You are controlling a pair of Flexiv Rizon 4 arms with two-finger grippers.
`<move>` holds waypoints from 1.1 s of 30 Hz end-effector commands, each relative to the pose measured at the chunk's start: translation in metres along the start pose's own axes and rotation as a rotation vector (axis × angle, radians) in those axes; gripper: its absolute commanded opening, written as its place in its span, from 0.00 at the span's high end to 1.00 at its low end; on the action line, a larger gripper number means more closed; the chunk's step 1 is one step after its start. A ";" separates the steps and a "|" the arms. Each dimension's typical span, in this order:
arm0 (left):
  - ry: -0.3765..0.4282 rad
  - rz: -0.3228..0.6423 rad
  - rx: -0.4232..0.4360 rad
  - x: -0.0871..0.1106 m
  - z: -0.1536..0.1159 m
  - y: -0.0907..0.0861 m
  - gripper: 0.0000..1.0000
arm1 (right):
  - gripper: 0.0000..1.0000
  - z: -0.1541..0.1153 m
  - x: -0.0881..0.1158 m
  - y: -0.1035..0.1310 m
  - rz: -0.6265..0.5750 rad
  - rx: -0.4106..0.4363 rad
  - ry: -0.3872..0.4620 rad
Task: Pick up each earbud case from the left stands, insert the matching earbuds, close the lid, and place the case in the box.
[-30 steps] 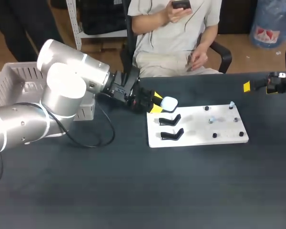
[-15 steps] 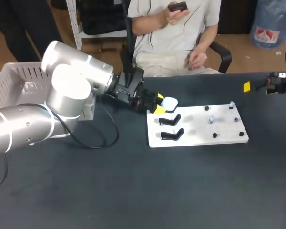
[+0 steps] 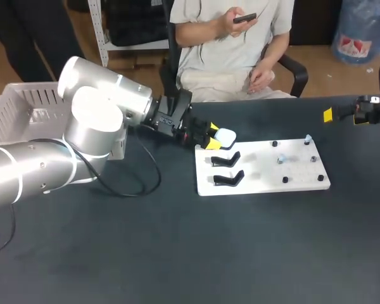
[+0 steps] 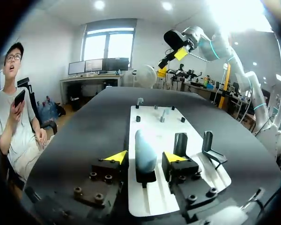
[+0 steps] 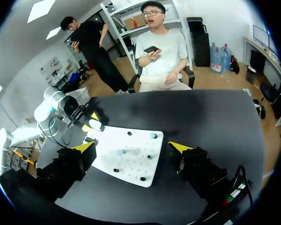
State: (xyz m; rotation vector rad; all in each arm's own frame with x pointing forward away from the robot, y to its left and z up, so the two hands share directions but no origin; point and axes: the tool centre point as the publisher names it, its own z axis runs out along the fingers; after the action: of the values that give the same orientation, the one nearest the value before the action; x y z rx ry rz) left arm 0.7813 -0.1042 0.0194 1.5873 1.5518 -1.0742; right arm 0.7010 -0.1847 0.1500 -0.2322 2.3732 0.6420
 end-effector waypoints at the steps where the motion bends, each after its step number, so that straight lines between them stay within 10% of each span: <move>1: -0.004 0.006 0.006 0.001 0.002 0.002 0.55 | 0.00 0.000 0.000 -0.001 -0.001 -0.002 0.000; 17: -0.018 0.001 -0.011 0.002 0.007 0.003 0.64 | 0.00 0.000 0.000 -0.001 -0.001 -0.002 0.000; 23: -0.020 0.001 -0.012 0.002 0.007 0.003 1.00 | 0.00 0.000 0.000 -0.001 -0.001 -0.002 0.000; 33: -0.062 0.005 -0.022 -0.013 -0.017 -0.010 1.00 | 0.00 0.000 0.000 -0.001 -0.001 -0.002 0.000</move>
State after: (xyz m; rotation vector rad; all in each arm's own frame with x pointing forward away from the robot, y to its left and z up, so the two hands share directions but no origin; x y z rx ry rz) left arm 0.7856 -0.1046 0.0311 1.5449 1.5199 -1.1042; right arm 0.7010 -0.1846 0.1500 -0.2322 2.3732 0.6419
